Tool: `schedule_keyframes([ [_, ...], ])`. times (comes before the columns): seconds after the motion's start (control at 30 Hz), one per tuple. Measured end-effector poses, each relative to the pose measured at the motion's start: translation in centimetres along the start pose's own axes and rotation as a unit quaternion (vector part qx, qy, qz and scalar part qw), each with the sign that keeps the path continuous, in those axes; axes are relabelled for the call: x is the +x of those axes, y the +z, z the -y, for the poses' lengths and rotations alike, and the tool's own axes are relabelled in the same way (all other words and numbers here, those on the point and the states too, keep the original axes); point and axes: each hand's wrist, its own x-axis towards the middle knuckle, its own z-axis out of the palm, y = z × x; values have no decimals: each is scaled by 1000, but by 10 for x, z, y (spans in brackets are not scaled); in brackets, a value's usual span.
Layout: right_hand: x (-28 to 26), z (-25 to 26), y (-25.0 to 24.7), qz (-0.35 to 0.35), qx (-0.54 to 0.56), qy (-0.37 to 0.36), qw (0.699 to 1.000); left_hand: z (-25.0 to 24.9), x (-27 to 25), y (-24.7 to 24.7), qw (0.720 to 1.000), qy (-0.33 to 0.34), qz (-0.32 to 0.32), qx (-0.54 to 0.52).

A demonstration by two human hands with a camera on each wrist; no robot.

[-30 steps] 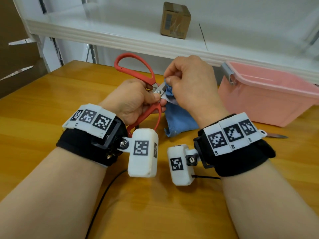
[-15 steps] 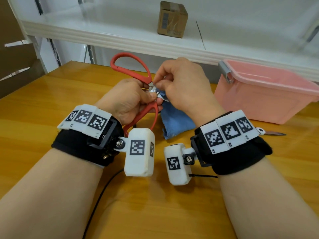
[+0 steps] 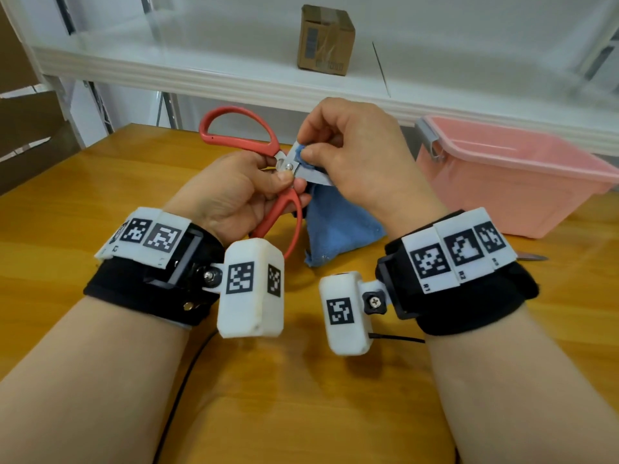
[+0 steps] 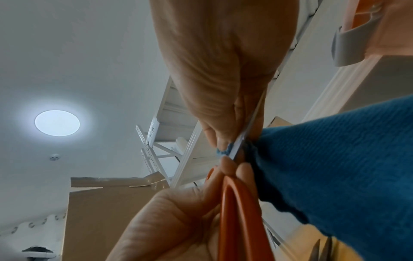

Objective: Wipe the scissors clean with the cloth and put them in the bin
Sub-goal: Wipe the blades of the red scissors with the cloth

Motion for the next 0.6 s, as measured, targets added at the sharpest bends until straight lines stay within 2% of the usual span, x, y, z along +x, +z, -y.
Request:
schedule_keyframes([
  [0.13,1,-3,0,-26,-14,15,999,0,-1,2,1000,-8,-5,-14],
  [0.33,3,-7,-6,-101,-9,42,994,-1,-1,2,998,-5,-38,-41],
  [0.6,1,2,11,-16,-15,27,999,-1,0,-2,999,-4,-5,-32],
])
